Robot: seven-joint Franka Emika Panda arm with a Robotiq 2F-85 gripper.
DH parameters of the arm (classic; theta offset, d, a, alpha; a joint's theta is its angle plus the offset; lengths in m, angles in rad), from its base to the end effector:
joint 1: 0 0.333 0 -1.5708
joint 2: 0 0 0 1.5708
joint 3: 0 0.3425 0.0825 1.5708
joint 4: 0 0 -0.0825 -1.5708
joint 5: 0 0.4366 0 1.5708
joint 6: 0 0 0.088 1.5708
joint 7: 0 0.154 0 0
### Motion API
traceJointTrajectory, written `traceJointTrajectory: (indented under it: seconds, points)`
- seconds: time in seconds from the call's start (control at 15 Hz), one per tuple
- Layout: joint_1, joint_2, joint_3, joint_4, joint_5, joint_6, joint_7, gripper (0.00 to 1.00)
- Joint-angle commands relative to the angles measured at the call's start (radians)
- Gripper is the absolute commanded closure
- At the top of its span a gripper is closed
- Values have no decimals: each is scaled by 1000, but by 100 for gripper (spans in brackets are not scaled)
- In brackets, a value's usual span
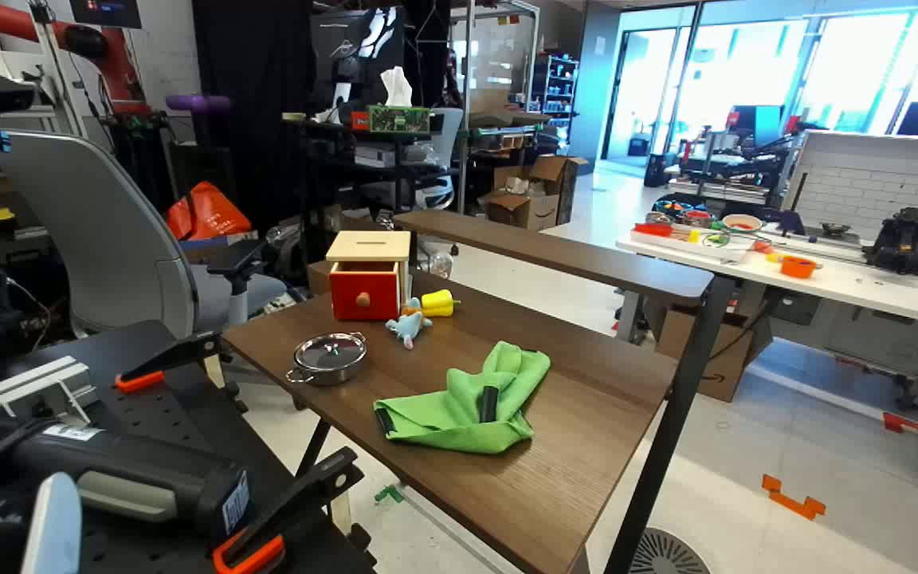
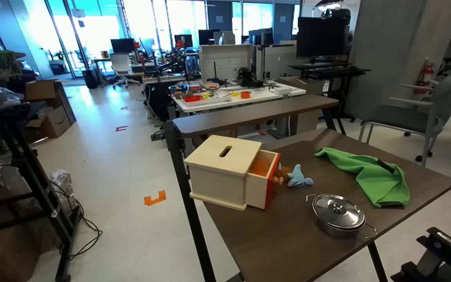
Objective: Fold the green towel
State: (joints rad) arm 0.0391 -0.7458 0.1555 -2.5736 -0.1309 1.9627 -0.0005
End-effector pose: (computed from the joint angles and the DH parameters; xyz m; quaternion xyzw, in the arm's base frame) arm 0.3759 0.0583 0.4680 0.9863 0.1007 0.0716 0.1091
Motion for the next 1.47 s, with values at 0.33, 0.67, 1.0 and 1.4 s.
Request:
traceJointTrajectory:
  seconds: [0.33,0.67,1.0,1.4]
  points:
    - [18,2,-14,6,-11,-4,10,0]
    - [-11,127,1,-35,-135,130,-2,0]
    - [-58,369,14,-88,-340,370,59,0]
    - [-69,707,-29,-15,-484,589,59,0]
